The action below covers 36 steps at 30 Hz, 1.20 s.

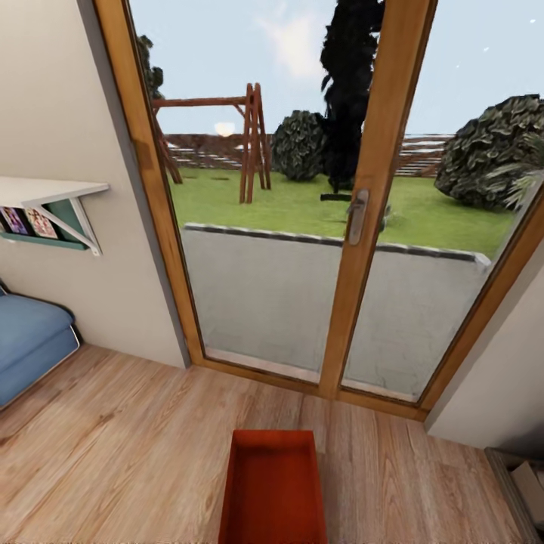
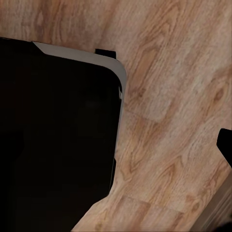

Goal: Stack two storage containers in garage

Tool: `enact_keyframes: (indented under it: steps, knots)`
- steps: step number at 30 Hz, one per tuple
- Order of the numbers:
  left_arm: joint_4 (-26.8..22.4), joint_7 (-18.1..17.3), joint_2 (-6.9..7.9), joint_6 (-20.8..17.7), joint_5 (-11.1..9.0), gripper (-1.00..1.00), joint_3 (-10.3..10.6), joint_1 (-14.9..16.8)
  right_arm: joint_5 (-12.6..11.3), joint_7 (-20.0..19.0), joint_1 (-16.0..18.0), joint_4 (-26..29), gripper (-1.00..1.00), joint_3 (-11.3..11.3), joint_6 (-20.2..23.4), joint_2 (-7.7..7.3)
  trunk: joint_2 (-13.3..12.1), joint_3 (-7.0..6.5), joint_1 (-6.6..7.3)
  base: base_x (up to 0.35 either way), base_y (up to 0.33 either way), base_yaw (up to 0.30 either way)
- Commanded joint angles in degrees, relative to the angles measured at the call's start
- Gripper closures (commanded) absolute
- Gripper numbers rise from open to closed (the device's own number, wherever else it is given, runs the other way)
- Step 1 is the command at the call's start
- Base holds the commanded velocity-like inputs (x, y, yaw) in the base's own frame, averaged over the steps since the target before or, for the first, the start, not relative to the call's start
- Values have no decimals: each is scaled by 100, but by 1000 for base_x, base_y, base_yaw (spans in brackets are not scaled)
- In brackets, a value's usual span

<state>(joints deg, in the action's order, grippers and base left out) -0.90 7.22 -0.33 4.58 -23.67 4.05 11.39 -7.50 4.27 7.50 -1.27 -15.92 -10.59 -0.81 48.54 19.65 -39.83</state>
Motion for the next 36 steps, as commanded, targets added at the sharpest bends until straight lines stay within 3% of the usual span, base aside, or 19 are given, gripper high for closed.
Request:
enact_keyframes:
  steps: [1, 36]
  knots:
    - [2, 20, -2, 17, -42, -100, 44, 3, -59, 3, 5, -14, -100, -49, -31, 2, 5, 16, 0, 0, 0, 0]
    - [2, 21, -2, 17, -42, -100, 44, 3, -59, 3, 6, -14, -100, -47, -31, -7, 5, 337, 0, 0, 0, 0]
